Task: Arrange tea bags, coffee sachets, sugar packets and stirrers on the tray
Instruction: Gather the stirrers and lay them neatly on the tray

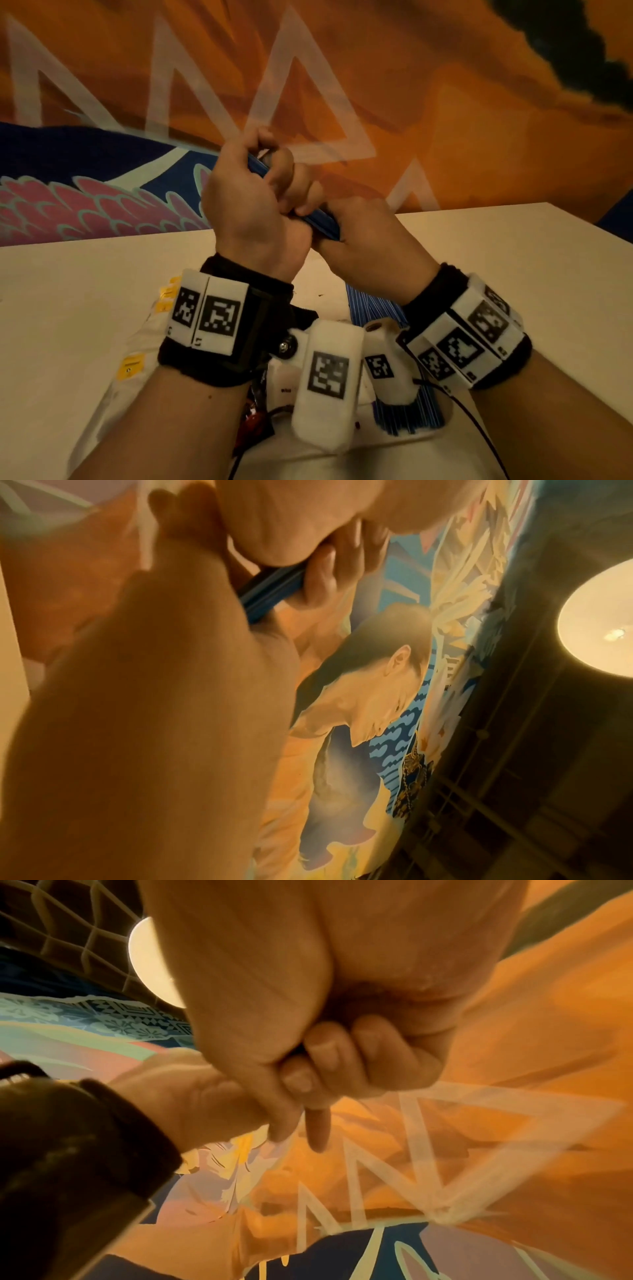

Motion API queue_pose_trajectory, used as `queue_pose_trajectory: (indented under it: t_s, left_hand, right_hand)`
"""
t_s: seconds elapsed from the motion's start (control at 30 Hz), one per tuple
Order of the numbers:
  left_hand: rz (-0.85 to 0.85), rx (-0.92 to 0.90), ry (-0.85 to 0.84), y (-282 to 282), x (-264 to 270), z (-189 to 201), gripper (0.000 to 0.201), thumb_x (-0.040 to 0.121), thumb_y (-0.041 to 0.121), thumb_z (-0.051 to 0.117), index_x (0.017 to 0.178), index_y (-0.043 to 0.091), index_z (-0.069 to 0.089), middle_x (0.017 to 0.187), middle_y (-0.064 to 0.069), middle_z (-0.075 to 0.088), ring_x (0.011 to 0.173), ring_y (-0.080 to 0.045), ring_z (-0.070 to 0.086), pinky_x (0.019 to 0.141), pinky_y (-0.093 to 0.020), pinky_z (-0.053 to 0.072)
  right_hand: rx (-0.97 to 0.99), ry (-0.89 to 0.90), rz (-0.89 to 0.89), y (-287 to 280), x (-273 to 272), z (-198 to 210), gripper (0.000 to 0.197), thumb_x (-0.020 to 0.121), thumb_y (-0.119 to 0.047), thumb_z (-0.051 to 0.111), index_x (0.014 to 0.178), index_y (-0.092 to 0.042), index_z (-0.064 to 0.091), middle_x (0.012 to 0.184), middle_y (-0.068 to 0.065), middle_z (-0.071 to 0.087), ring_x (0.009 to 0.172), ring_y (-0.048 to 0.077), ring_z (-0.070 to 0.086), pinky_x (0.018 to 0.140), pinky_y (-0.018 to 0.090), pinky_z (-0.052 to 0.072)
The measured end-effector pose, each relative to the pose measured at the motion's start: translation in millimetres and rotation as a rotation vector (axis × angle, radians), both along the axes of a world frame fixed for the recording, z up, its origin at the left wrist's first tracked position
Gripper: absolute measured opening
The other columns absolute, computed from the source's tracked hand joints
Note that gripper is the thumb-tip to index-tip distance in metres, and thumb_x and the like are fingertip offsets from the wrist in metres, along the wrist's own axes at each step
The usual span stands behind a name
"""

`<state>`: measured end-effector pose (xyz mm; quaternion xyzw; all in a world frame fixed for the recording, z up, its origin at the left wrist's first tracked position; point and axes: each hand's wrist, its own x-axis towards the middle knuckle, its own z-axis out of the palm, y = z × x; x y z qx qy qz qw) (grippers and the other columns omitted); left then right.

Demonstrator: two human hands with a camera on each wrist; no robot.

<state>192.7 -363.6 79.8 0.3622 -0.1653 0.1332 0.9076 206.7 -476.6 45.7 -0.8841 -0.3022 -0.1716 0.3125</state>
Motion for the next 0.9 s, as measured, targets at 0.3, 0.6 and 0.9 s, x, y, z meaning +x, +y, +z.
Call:
queue_pose_trajectory:
  t_s: [0.3,0.6,0.9]
  left_hand:
    - [-0.031,0.217,-0.012,1.7,-1.8,-2.6,0.051,0.099,0.052,0.027,0.098,0.01,0.056,0.078,-0.007,0.064,0.075,-0.022,0.066,0.076,-0.031,0.053]
    - [-0.042,0.76,0.165,-20.8,-14.0,-1.4,0.011,0.092,0.016,0.055,0.097,0.008,0.061,0.082,-0.001,0.067,0.078,-0.014,0.064,0.075,-0.026,0.05]
    - [-0.138,0.935,0.495,-57.6,-12.7,-12.2,0.008,0.094,0.015,0.058,0.095,0.007,0.06,0.079,-0.004,0.067,0.071,-0.018,0.068,0.058,-0.029,0.058]
  right_hand:
    - [0.142,0.111,-0.032,-13.3,-1.3,6.7,0.02,0.094,-0.019,0.055,0.078,-0.013,0.065,0.052,-0.009,0.043,0.044,0.007,0.042,0.047,0.021,0.028]
    - [0.281,0.475,-0.013,-36.5,-22.2,8.8,0.014,0.095,-0.003,0.047,0.096,-0.01,0.059,0.073,-0.005,0.063,0.032,0.002,0.04,0.035,0.02,0.033]
    - [0.217,0.871,-0.025,-83.6,-48.6,-12.6,0.023,0.089,-0.025,0.066,0.096,-0.005,0.058,0.066,0.005,0.059,0.054,0.015,0.054,0.049,0.025,0.043]
